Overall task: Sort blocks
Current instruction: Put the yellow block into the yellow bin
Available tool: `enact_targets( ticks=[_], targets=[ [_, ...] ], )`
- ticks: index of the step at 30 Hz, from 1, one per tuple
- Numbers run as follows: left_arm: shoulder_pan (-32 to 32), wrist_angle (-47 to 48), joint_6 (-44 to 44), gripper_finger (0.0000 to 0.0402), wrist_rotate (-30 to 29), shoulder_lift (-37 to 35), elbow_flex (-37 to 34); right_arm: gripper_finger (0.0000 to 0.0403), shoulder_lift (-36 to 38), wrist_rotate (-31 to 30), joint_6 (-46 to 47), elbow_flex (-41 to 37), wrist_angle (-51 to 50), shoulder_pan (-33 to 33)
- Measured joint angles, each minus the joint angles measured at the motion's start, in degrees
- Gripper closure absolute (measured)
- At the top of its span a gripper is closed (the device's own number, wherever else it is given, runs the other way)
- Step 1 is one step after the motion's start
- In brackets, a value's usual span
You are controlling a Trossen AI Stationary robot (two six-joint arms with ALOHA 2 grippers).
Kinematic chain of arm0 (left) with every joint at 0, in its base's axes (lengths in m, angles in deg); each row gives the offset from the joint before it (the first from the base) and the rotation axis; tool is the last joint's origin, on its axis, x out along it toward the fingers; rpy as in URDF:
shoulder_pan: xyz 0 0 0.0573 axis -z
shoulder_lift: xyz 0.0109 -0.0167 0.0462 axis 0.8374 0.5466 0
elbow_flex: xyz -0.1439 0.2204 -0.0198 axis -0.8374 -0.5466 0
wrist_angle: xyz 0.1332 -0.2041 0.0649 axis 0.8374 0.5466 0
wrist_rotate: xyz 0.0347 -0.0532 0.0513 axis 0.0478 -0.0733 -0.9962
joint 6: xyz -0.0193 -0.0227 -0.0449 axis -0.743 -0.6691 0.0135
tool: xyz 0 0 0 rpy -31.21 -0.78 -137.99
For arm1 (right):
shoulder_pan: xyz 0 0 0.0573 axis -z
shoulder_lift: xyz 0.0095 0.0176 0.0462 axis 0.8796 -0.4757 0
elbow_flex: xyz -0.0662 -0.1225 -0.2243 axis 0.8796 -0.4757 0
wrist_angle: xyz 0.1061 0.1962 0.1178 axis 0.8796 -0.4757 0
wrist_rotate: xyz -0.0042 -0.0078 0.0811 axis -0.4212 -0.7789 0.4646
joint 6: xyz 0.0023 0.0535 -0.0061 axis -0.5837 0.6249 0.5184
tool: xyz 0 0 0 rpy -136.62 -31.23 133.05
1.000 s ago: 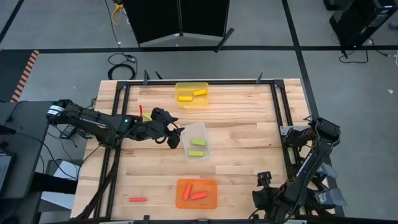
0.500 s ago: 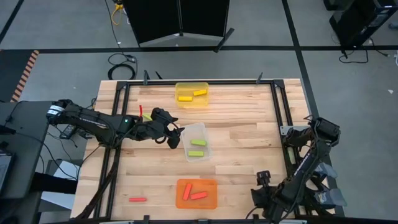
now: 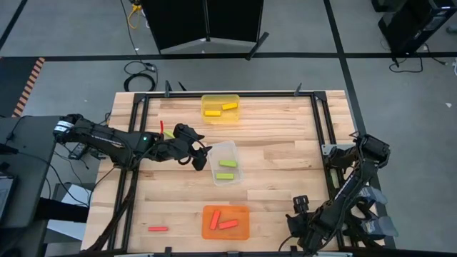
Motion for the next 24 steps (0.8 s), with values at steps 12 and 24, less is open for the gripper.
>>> enact_targets(
  ticks=[12, 24],
  targets=[
    [0.0, 0.0, 0.5, 0.0129, 0.0, 0.0, 0.0, 0.0146, 0.0, 0.1, -0.6, -0.3, 1.0, 0.2],
    [0.0, 0.0, 0.4, 0.0129, 0.0, 0.0, 0.0, 0.0221, 0.0, 0.0, -0.7, -1.0, 1.9, 0.3]
  ],
)
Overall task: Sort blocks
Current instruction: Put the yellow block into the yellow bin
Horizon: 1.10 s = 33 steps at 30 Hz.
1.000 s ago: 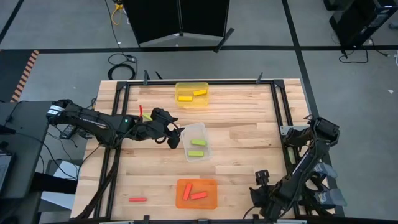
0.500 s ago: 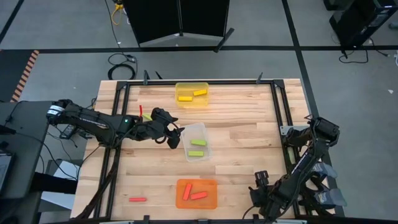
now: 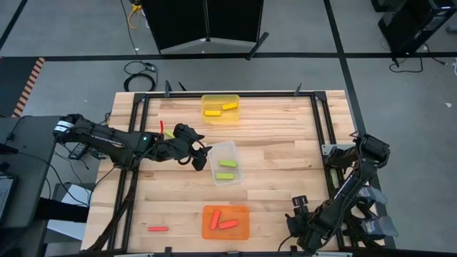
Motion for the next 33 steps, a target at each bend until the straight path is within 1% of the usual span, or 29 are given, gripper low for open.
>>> enact_targets(
  ticks=[11, 19, 22, 25, 28, 33],
  targets=[
    [0.0, 0.0, 0.0, 0.0129, 0.0, 0.0, 0.0, 0.0276, 0.1, -0.3, -0.4, 0.0, 0.2, 0.0],
    [0.0, 0.1, 0.0, 0.0129, 0.0, 0.0, 0.0, 0.0277, 0.2, -0.3, 0.1, 0.0, 0.1, 0.1],
    [0.0, 0.4, -1.8, 0.0129, 0.3, 0.0, 0.0, 0.0277, 0.9, -1.7, 0.4, 0.5, -1.5, 0.7],
    [0.0, 0.6, -2.6, 0.0129, 0.3, 0.0, 0.0, 0.0277, 3.1, -4.5, 0.1, 1.5, -3.0, 1.8],
    [0.0, 1.1, -3.5, 0.0129, 0.3, 0.0, 0.0, 0.0277, 5.9, -9.3, -1.2, 2.9, -5.2, 3.6],
    [0.0, 3.1, -3.8, 0.0129, 0.9, 0.0, 0.0, 0.0277, 12.0, -22.8, -7.2, 4.1, -4.7, 10.0]
  ],
)
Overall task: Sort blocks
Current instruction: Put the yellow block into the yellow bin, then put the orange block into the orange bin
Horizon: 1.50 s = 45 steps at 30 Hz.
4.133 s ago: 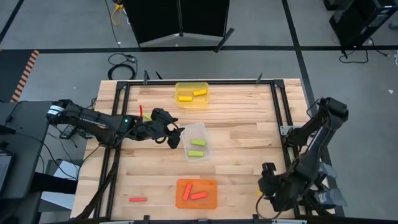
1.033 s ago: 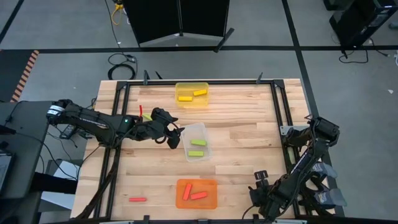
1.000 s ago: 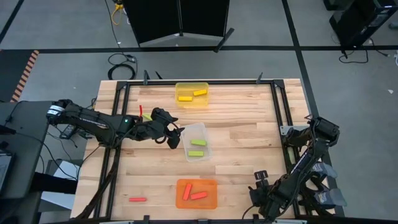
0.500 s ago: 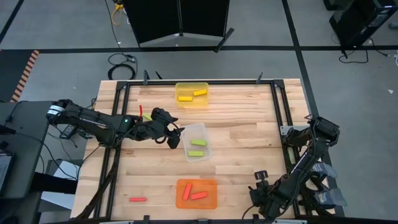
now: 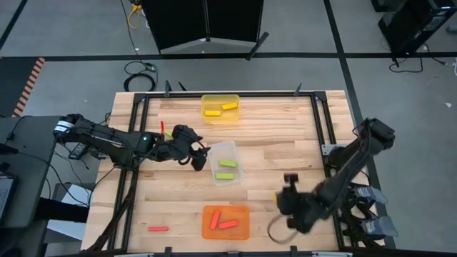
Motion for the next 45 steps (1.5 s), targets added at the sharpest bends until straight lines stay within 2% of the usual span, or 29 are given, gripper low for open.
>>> enact_targets(
  ticks=[5, 9, 12, 15, 20, 25, 31, 38, 45],
  targets=[
    [0.0, 3.6, -1.6, 0.0129, 1.0, 0.0, 0.0, 0.0277, 4.2, -9.6, -11.4, 0.0, 7.0, 11.7],
    [0.1, 7.0, -3.0, 0.0129, 1.7, 0.0, 0.0, 0.0277, 5.2, -9.6, -24.6, 0.0, 19.1, 22.8],
    [1.4, 8.3, -3.2, 0.0129, 2.2, 0.0, 0.0, 0.0277, 5.1, -3.1, -34.9, -0.2, 29.8, 31.1],
    [3.4, 8.8, -3.3, 0.0129, 1.7, -0.4, 0.0, 0.0277, 5.0, 5.3, -40.8, -1.1, 38.8, 39.1],
    [5.2, 10.5, -4.0, 0.0129, -0.1, -1.5, 0.0, 0.0277, 4.8, 14.3, -44.2, -2.5, 47.2, 52.5],
    [3.7, 16.6, -7.6, 0.0129, -0.3, -1.6, 0.0, 0.0277, 0.1, 23.2, -44.2, -2.6, 56.9, 63.7],
    [-0.4, 19.7, -9.1, 0.0129, 0.2, -1.6, 0.0, 0.0276, -8.6, 29.4, -43.5, -2.7, 64.6, 71.0],
    [-8.6, 21.8, -5.2, 0.0129, 3.4, -1.6, 0.0, 0.0266, -16.4, 37.9, -38.6, -2.7, 73.0, 75.7],
    [-14.7, 21.4, 0.0, 0.0129, 6.5, -1.6, 0.0, 0.0237, -19.3, 40.5, -36.5, -2.7, 73.9, 77.2]
  ],
)
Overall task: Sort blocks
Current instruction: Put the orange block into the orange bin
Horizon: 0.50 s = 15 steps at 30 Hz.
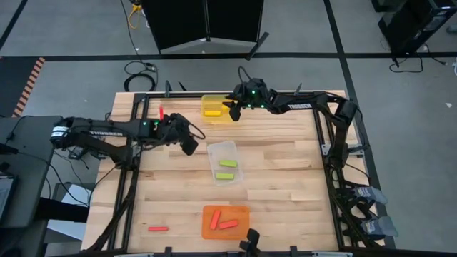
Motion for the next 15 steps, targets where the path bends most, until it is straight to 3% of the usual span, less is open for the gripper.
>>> enact_targets(
  ticks=[6, 9, 12, 15],
  targets=[
    [-5.2, 0.1, 2.7, 0.0129, 2.5, 0.0, 0.0, 0.0193, 0.3, 2.3, 1.0, 0.0, -0.2, 1.2],
    [-7.1, 0.5, 4.5, 0.0129, 6.4, 0.0, 0.0, 0.0172, 1.7, 8.7, 2.8, 0.0, 0.2, 2.1],
    [-6.6, 1.8, 6.4, 0.0129, 11.5, 0.0, 0.0, 0.016, 5.1, 14.5, 3.2, -0.6, 0.5, 2.1],
    [-2.6, 5.0, 7.4, 0.0129, 11.6, 0.0, 0.0, 0.0158, 10.1, 15.0, 1.9, -2.9, 0.6, 0.7]
  ],
)
